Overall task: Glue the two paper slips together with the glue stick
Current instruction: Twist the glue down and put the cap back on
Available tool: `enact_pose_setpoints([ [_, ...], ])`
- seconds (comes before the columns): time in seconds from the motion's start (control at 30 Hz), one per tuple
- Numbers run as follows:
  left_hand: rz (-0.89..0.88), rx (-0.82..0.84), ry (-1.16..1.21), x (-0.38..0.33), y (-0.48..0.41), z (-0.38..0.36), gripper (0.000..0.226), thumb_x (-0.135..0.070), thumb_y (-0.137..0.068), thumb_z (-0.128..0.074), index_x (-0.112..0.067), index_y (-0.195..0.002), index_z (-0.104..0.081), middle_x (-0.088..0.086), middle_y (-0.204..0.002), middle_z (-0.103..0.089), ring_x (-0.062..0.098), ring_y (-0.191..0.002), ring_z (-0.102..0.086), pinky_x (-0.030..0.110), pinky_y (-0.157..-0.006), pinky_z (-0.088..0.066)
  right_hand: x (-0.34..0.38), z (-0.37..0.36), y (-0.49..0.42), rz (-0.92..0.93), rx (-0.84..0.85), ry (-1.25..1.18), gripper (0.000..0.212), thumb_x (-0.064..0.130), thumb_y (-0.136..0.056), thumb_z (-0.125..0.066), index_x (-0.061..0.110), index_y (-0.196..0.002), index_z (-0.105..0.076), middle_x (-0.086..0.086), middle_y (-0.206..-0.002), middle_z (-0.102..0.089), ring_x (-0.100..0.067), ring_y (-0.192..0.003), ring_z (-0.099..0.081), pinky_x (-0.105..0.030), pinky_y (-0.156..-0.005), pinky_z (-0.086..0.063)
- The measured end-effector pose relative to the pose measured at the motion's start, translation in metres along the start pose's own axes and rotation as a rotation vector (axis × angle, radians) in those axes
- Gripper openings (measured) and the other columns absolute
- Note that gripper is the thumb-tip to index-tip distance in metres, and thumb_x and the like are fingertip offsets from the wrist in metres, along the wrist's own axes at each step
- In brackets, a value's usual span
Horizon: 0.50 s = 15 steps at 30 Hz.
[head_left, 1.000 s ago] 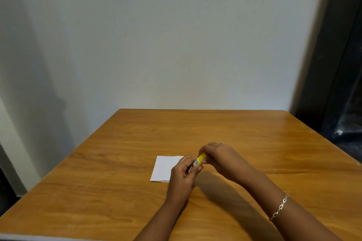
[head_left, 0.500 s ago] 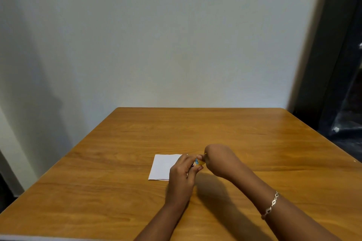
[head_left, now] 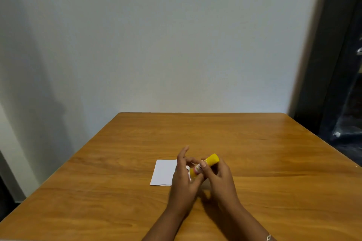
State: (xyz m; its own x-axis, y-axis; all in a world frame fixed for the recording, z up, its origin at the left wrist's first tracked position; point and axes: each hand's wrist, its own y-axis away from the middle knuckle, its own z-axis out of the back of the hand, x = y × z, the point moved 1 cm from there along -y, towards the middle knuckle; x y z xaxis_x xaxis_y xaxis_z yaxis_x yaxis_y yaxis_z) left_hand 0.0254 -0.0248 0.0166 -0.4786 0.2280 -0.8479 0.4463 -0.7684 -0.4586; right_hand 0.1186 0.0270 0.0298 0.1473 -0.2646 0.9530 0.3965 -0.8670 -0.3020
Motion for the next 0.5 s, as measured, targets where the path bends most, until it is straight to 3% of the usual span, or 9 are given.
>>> enact_pose_setpoints([
  [0.07, -0.064, -0.014, -0.217, 0.003, -0.005, 0.005, 0.051, -0.029, -0.087, -0.058, -0.033, -0.132, -0.035, -0.011, -0.117, -0.054, -0.002, -0.109, -0.047, 0.014, -0.091, -0.039, 0.005, 0.013, -0.009, 0.069, -0.048, 0.085, 0.005, 0.012, -0.087, -0.057, 0.015, -0.083, -0.055, -0.003, -0.072, -0.064, -0.017, -0.073, -0.063, -0.034, -0.073, -0.05],
  [0.13, -0.106, -0.01, -0.53, 0.009, -0.013, 0.014, 0.039, -0.031, -0.091, -0.048, -0.026, -0.129, -0.042, -0.004, -0.13, -0.049, 0.01, -0.121, -0.041, 0.031, -0.104, -0.036, 0.007, 0.027, -0.022, 0.127, -0.093, 0.239, 0.007, 0.013, -0.09, -0.052, 0.019, -0.086, -0.052, -0.005, -0.073, -0.061, -0.023, -0.072, -0.062, -0.039, -0.073, -0.049],
  [0.23, 0.061, 0.182, -0.952, 0.018, -0.024, 0.025, 0.048, -0.037, -0.095, -0.038, -0.024, -0.14, -0.027, 0.002, -0.152, -0.023, 0.021, -0.141, -0.015, 0.038, -0.116, -0.008, 0.005, 0.043, -0.039, 0.122, -0.138, 0.358, 0.005, 0.015, -0.091, -0.049, 0.01, -0.093, -0.049, -0.01, -0.076, -0.061, -0.032, -0.079, -0.064, -0.046, -0.073, -0.049],
  [0.33, 0.167, 0.339, -1.007, 0.024, -0.028, 0.029, 0.058, -0.046, -0.094, -0.036, -0.024, -0.144, -0.016, 0.004, -0.157, -0.008, 0.025, -0.144, 0.0, 0.045, -0.115, 0.004, -0.002, 0.05, -0.051, 0.078, -0.161, 0.41, 0.011, 0.017, -0.091, -0.05, 0.006, -0.094, -0.048, -0.018, -0.082, -0.065, -0.034, -0.08, -0.063, -0.046, -0.07, -0.05],
  [0.5, 0.211, 0.43, -0.943, 0.032, -0.031, 0.021, 0.057, -0.046, -0.095, -0.034, -0.022, -0.144, -0.019, 0.007, -0.157, -0.008, 0.026, -0.144, -0.001, 0.044, -0.117, 0.0, -0.015, 0.053, -0.058, 0.058, -0.163, 0.49, 0.015, 0.021, -0.09, -0.052, 0.008, -0.092, -0.045, -0.02, -0.078, -0.063, -0.035, -0.073, -0.06, -0.047, -0.064, -0.049],
])
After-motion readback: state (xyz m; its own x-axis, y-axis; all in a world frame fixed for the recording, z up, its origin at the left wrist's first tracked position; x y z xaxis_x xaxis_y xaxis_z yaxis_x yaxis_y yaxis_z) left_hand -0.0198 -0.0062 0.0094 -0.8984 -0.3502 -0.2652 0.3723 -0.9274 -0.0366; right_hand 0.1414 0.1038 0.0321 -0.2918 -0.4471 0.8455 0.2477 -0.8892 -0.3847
